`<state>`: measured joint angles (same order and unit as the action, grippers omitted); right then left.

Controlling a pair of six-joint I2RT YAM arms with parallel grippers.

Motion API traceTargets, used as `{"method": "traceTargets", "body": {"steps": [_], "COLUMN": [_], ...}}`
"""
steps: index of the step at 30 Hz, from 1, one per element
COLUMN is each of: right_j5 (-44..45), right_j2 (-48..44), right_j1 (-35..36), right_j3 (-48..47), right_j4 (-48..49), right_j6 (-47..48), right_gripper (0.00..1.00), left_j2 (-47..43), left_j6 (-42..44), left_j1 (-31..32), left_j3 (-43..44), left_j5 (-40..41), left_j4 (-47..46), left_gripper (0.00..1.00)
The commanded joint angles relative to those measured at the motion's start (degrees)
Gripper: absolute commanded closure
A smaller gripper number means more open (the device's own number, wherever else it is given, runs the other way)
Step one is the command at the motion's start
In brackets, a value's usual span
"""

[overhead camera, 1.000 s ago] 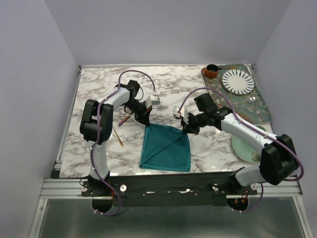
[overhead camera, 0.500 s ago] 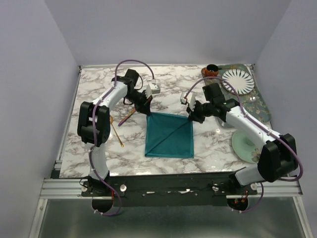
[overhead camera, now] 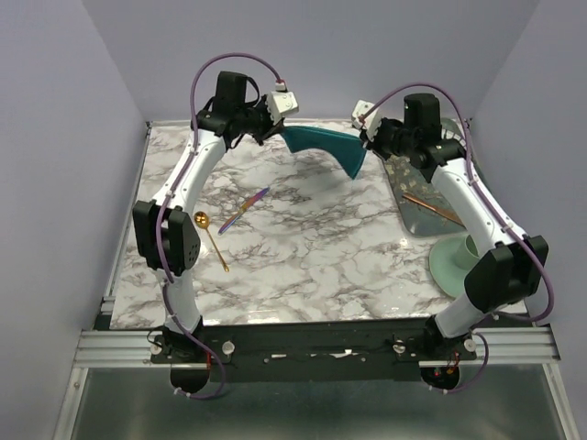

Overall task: Fold the napkin into a case and place the utensils inside
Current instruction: Turn over the upper triangle folded napkin at the center of the board.

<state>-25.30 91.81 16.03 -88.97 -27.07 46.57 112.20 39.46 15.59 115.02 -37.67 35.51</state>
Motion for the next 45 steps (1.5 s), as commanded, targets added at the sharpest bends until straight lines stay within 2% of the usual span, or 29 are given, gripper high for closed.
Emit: {"method": "traceTargets", "body": {"steps": [1, 6, 12, 22, 29, 30, 32, 33, 34, 35, 36, 38, 39, 42, 44, 45], "right_j5": [0.34, -0.45, -0.37, -0.89, -0.63, -0.45, -0.36, -0.10, 0.25, 0.69, 1.73, 2.01, 2.18, 1.66, 1.05, 0.00], "right_j2": [-0.40, -4.26, -9.45, -14.11, -15.61, -15.61, -16.22, -16.49, -16.84, -17.80, -18.24, -19.47, -19.48, -17.12, -14.39, -11.59], "right_j1": [0.05, 1.81, 5.06, 10.07, 12.62, 12.97, 13.32, 13.32, 13.32, 13.32, 13.32, 13.32, 13.15, 12.01, 10.00, 9.11], "right_j3": [7.10, 21.88, 37.27, 47.12, 49.68, 49.77, 48.99, 48.37, 47.75, 46.96, 44.96, 42.84, 40.91, 37.30, 33.35, 31.85], "right_j4": [3.59, 6.41, 6.51, 4.13, 2.37, 2.02, 0.10, -0.96, -2.88, -3.86, -4.91, -7.99, -8.78, -11.94, -13.97, -14.58], "right_j6": [5.55, 10.20, 14.25, 15.31, 15.66, 15.83, 15.93, 15.66, 14.36, 13.30, 12.07, 8.20, 6.45, -0.32, -5.94, -7.79], "right_gripper": [0.99, 0.99, 0.99, 0.99, 0.99, 0.98, 0.73, 0.59, 0.36, 0.29, 0.25, 0.24, 0.24, 0.23, 0.24, 0.24], "left_j2": [-5.67, -12.09, -18.33, -22.90, -24.92, -25.01, -25.71, -26.15, -26.51, -27.55, -28.00, -27.83, -27.04, -22.39, -19.84, -19.39], "left_j6": [4.38, 8.96, 10.02, 6.07, 7.73, 8.60, 10.18, 10.46, 10.29, 9.50, 7.14, 1.78, -4.42, -11.58, -15.89, -17.91], "left_j1": [-0.83, 2.24, 7.07, 11.74, 13.93, 14.37, 14.73, 14.73, 14.73, 14.64, 14.20, 10.79, 9.12, 3.22, 2.08, 1.98], "left_j3": [-16.90, -37.18, -52.77, -60.96, -63.25, -63.34, -62.99, -61.77, -60.89, -59.92, -57.65, -55.09, -53.60, -47.27, -45.06, -45.24], "left_j5": [4.71, 4.53, 6.20, 6.29, 5.77, 5.51, 4.28, 2.36, 1.64, 0.94, -0.72, -2.49, -3.02, -3.90, -0.75, 1.26], "left_j4": [-13.08, -16.25, -16.17, -10.46, -6.51, -4.85, -2.56, 0.67, 2.36, 3.77, 5.96, 6.07, 5.02, 3.88, 2.65, -1.02], "left_gripper": [1.00, 1.00, 1.00, 1.00, 1.00, 0.96, 0.74, 0.56, 0.49, 0.46, 0.41, 0.39, 0.39, 0.41, 0.43, 0.45]}}
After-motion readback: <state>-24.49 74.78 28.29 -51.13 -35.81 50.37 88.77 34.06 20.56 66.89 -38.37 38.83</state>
